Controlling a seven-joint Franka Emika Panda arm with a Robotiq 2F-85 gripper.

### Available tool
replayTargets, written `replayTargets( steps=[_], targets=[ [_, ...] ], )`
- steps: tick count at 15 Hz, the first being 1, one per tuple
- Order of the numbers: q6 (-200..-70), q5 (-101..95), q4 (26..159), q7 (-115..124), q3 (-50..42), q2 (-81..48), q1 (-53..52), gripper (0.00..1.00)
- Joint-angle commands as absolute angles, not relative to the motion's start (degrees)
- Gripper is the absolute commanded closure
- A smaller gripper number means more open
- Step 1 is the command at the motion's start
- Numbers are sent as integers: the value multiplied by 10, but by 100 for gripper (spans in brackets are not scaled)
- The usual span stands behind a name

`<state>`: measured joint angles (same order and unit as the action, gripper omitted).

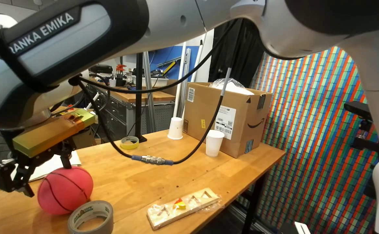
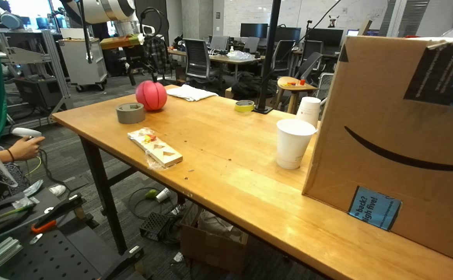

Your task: Put the white ball in the cup, then put the basketball on the tape

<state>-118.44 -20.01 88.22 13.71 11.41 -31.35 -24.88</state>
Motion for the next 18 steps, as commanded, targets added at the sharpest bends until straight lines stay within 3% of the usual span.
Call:
replayTargets(
  steps=[1, 7, 9, 12, 14, 15, 16, 18],
  targets=[
    [-1151, -213, 817, 129, 84, -354, -262, 0],
    [-1136, -214, 779, 122, 60, -377, -256, 0],
    [-1134, -215, 775, 120, 57, -379, -256, 27],
    [-1132, -214, 773, 120, 55, -378, -255, 51],
    [-1132, -214, 778, 120, 53, -373, -253, 62],
    [-1133, -215, 780, 120, 52, -371, -253, 61],
    [-1134, -219, 784, 122, 50, -365, -254, 77],
    [-1135, -219, 792, 123, 49, -353, -252, 82]
  ],
)
